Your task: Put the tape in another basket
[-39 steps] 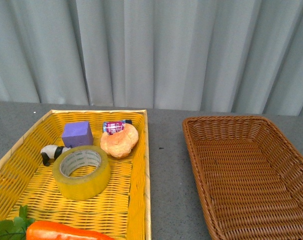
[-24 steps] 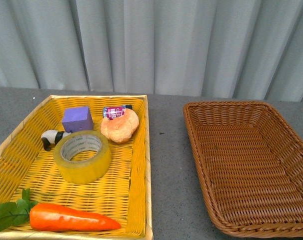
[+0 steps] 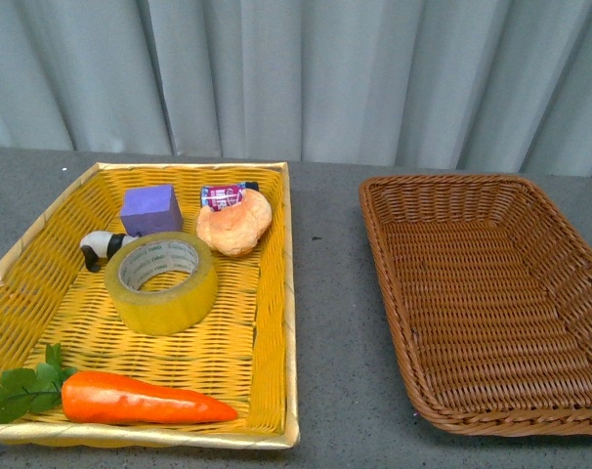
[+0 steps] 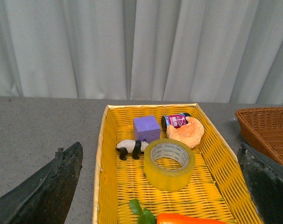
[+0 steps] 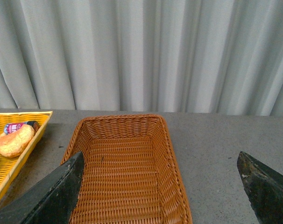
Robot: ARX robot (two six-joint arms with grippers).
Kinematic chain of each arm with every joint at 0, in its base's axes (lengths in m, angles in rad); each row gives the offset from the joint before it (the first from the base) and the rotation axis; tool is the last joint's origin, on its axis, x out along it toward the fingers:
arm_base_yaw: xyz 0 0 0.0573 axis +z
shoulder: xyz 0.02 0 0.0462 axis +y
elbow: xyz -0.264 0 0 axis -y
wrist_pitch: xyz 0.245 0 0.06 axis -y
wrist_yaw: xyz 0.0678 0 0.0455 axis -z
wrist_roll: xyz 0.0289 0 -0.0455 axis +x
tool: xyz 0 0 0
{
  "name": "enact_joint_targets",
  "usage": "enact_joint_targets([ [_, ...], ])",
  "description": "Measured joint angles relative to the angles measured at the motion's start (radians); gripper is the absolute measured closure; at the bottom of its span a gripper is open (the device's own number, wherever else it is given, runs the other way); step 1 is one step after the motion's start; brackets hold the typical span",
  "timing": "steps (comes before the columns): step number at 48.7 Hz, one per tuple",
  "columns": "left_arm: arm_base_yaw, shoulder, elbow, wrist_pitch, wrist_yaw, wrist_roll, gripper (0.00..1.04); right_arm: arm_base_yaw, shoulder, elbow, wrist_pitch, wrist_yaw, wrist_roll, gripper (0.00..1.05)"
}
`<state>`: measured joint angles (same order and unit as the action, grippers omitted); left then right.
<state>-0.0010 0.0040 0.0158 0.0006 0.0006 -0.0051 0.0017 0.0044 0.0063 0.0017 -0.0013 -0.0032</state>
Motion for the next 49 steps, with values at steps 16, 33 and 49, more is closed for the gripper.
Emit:
enact_joint_targets([
  [16,0.000,0.000,0.000,0.000,0.000,0.000,0.07,0.000,0.000,0.000,0.000,0.000,0.000,0.09],
  [33,0.000,0.000,0.000,0.000,0.000,0.000,0.07,0.000,0.000,0.000,0.000,0.000,0.000,0.09],
  [49,0.000,0.000,0.000,0.000,0.000,0.000,0.07,0.000,0.000,0.000,0.000,0.000,0.000,0.09],
])
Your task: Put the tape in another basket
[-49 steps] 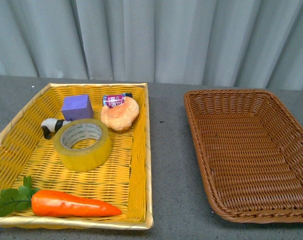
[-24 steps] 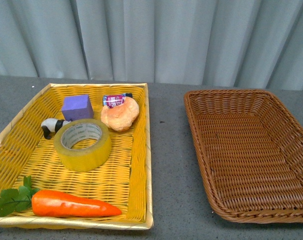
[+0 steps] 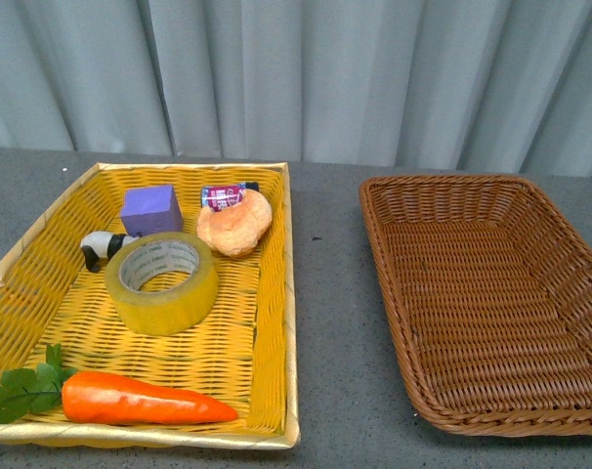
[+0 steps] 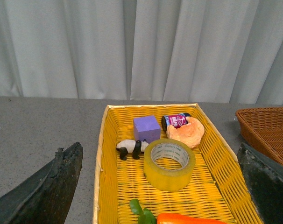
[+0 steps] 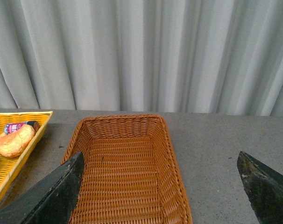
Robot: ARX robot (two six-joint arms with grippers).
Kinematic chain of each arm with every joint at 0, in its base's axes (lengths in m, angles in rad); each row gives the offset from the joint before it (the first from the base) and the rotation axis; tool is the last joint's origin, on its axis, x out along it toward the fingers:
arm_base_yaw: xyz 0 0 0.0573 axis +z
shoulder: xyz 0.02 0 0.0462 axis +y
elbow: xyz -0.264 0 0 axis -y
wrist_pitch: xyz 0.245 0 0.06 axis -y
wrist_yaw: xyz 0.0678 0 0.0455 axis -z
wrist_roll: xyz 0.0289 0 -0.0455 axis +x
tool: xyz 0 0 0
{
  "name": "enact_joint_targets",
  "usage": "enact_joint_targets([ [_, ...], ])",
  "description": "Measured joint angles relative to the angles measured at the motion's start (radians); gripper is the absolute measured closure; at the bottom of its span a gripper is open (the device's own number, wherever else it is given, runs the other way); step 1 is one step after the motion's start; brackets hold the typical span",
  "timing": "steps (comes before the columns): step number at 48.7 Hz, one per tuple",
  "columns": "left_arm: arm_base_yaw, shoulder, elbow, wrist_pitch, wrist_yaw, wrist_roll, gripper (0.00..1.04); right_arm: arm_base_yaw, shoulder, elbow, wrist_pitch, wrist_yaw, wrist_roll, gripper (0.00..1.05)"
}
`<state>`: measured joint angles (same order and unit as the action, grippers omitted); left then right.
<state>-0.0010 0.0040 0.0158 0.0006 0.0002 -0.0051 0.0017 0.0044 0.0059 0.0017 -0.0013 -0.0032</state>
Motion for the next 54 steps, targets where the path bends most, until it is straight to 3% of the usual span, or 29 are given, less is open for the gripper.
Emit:
enact_joint_targets([
  [44,0.000,0.000,0.000,0.000,0.000,0.000,0.07,0.000,0.000,0.000,0.000,0.000,0.000,0.09],
  [48,-0.038,0.067,0.022,-0.055,-0.106,-0.055,0.07,0.000,0.000,0.000,0.000,0.000,0.000,0.09],
  [54,-0.094,0.272,0.042,0.084,-0.116,-0.114,0.07,0.000,-0.001,0.000,0.000,0.000,0.000,0.09],
])
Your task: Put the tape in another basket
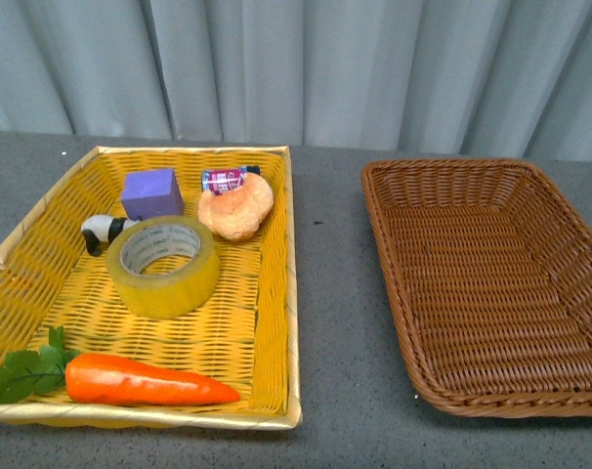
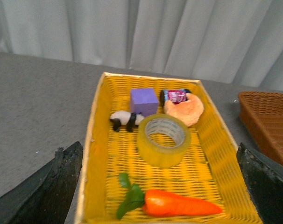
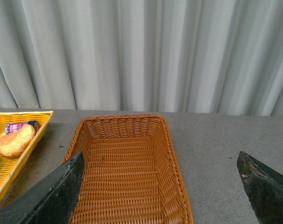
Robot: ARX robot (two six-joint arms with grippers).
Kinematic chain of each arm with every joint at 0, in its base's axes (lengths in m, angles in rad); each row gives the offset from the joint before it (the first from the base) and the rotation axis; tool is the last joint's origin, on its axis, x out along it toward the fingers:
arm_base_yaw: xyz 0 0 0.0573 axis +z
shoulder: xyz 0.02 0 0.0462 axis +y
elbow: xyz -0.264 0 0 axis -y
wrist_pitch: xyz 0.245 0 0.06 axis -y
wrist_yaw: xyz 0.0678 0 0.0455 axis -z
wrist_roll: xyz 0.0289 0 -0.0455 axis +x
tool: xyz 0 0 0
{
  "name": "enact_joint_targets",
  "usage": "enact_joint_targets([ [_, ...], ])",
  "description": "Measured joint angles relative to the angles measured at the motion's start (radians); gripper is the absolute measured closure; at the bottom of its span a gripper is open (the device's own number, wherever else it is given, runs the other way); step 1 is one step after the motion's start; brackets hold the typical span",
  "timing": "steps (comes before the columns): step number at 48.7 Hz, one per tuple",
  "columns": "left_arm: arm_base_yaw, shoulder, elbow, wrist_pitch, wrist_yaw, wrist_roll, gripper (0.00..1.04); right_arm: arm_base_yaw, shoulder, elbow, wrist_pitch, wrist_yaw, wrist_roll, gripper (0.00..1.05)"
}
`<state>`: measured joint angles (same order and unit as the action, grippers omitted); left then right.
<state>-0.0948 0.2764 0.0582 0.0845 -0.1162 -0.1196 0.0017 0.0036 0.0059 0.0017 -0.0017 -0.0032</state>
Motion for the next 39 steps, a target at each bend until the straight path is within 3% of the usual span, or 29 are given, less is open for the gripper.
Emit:
enact_joint_targets([
  [9,-0.052,0.489,0.140,0.336,-0.004,-0.054,0.07,0.000,0.000,0.000,0.000,0.000,0.000,0.09],
  [12,-0.056,0.636,0.197,0.372,0.002,-0.068,0.07,0.000,0.000,0.000,0.000,0.000,0.000,0.09],
  [16,-0.058,0.911,0.305,0.374,-0.013,-0.081,0.07,0.000,0.000,0.000,0.000,0.000,0.000,0.09],
  [21,-0.058,1.192,0.462,0.264,-0.002,-0.106,0.07,0.000,0.000,0.000,0.000,0.000,0.000,0.09],
  [39,-0.052,1.532,0.740,0.097,0.013,-0.130,0.07,0.000,0.000,0.000,0.000,0.000,0.000,0.09],
])
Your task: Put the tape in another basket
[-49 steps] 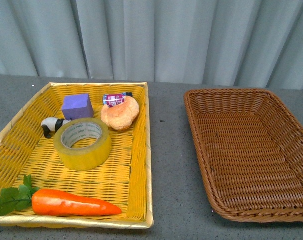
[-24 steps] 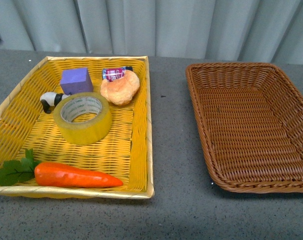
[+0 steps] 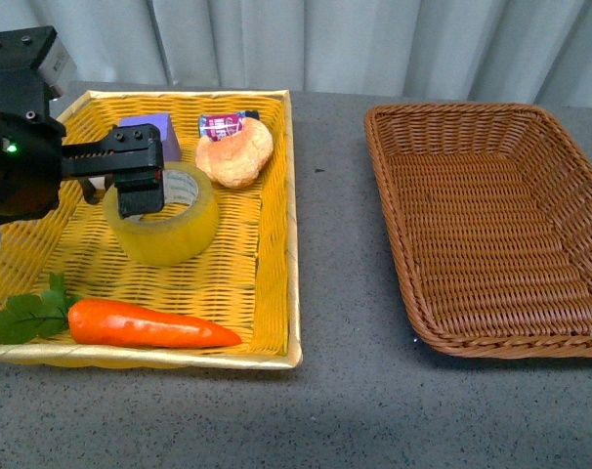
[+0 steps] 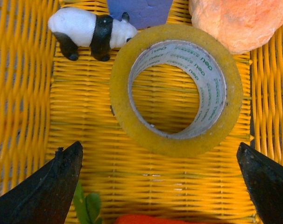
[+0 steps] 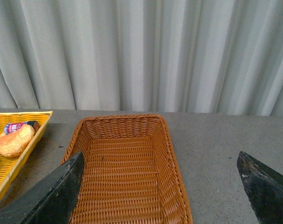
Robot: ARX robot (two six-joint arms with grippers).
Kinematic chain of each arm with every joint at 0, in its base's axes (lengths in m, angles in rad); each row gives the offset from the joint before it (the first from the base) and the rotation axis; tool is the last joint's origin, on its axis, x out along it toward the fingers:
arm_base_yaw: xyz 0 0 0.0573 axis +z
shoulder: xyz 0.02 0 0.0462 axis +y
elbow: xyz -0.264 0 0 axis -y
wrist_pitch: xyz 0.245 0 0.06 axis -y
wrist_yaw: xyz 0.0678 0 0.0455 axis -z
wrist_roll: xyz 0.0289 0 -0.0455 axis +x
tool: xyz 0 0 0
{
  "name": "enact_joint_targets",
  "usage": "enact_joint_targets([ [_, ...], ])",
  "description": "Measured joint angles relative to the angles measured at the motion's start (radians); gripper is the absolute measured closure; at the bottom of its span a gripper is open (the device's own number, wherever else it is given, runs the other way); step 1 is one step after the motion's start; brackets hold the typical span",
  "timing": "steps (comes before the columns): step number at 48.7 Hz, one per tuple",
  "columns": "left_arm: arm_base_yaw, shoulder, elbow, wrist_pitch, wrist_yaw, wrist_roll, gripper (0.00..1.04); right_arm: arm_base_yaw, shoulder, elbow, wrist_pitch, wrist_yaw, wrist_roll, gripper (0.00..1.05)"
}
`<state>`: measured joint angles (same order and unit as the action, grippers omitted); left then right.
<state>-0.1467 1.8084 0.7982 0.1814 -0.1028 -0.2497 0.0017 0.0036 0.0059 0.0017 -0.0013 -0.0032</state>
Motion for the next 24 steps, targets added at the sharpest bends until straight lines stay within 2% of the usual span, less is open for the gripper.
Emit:
enact_joint_targets([
  [16,0.043,0.144,0.126,-0.105,-0.068,-0.128,0.07,0.000,0.000,0.000,0.000,0.000,0.000,0.09],
  [24,0.053,0.181,0.150,-0.119,-0.062,-0.186,0.07,0.000,0.000,0.000,0.000,0.000,0.000,0.09],
])
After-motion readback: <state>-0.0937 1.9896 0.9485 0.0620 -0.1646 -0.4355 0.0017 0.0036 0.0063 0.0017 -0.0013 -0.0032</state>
